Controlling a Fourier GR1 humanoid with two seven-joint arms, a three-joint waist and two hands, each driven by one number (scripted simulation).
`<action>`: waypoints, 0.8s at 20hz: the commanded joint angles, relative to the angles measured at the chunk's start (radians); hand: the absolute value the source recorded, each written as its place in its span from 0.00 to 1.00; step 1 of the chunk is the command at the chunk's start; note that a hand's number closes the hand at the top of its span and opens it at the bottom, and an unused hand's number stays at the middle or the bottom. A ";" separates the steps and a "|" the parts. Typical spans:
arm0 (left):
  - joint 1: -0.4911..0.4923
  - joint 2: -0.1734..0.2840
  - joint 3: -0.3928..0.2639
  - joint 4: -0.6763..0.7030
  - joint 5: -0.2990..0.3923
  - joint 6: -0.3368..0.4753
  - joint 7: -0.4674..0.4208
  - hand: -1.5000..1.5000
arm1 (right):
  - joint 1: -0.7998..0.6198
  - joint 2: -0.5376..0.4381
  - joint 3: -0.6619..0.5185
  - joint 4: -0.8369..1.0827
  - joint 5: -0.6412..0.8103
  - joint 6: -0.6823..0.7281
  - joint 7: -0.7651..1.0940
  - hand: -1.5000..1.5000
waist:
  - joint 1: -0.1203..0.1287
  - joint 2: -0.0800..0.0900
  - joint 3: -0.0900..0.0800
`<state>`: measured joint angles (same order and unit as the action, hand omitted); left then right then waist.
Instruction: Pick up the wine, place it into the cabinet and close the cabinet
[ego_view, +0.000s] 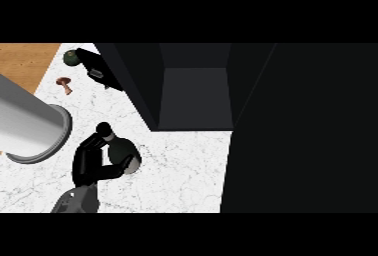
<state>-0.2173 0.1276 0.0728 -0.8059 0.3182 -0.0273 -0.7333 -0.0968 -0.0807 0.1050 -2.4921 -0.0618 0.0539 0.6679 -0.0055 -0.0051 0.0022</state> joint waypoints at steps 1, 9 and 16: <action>0.055 0.135 -0.067 -0.047 -0.031 -0.190 0.077 1.00 | -0.017 -0.019 -0.058 -0.078 -0.080 -0.003 0.051 0.00 | 0.006 0.000 -0.001; 0.160 0.127 -0.058 -0.296 -0.046 -0.119 0.051 1.00 | 0.082 -0.001 -0.015 -0.138 -0.085 0.030 0.019 0.00 | 0.007 0.000 -0.001; 0.195 0.103 -0.053 -0.461 0.018 -0.163 0.111 1.00 | 0.089 0.007 -0.026 -0.124 -0.074 0.025 0.004 0.00 | 0.003 0.001 -0.001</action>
<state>-0.0335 0.2400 0.0263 -1.1700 0.2880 -0.1521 -0.6959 -0.0708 -0.0730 0.1025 -2.4895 -0.0620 0.0730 0.6462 0.0012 -0.0033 0.0005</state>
